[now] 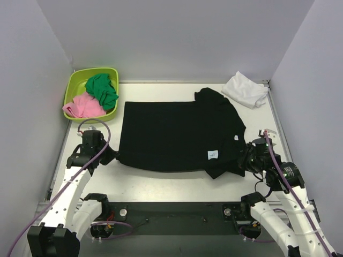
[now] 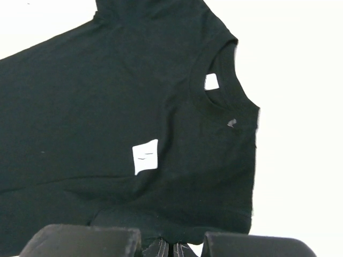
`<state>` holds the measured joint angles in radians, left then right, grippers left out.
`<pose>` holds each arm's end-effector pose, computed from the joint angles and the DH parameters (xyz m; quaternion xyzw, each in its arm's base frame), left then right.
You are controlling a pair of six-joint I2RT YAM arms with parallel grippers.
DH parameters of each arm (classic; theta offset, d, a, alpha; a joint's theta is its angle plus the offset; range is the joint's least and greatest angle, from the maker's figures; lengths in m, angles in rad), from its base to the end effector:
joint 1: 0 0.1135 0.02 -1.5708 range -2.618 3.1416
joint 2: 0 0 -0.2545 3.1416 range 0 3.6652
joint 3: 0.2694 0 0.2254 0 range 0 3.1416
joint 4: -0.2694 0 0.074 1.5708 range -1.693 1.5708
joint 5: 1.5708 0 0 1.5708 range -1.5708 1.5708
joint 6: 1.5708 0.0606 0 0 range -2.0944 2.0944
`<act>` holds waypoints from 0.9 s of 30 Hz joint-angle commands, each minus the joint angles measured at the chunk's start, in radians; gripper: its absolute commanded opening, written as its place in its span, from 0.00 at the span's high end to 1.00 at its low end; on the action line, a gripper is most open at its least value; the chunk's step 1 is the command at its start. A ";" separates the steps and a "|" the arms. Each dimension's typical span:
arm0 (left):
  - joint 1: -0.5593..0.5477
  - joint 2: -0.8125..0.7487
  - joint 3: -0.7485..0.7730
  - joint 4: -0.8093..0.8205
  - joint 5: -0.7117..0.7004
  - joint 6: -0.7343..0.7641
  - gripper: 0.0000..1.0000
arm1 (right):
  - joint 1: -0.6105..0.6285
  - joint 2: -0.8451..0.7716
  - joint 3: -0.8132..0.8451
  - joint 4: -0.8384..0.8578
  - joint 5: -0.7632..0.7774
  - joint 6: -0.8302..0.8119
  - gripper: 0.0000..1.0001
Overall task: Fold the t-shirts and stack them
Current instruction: Fold the flattened tshirt in 1/3 of the way
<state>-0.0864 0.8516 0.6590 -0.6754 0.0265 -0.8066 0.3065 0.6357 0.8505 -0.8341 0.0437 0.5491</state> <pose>0.1633 -0.0158 0.2196 -0.3265 0.8802 -0.1598 0.3051 0.1193 0.0350 0.2914 0.1175 0.8810 0.1723 0.4247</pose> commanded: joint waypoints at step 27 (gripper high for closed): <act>0.111 0.173 0.011 0.134 0.053 0.087 1.00 | -0.233 0.145 -0.030 0.085 -0.069 -0.009 1.00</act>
<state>0.0166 0.9970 0.6144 -0.6151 0.0475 -0.7403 0.0803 0.7582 0.7815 -0.7628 0.0029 0.5549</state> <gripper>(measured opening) 0.033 0.054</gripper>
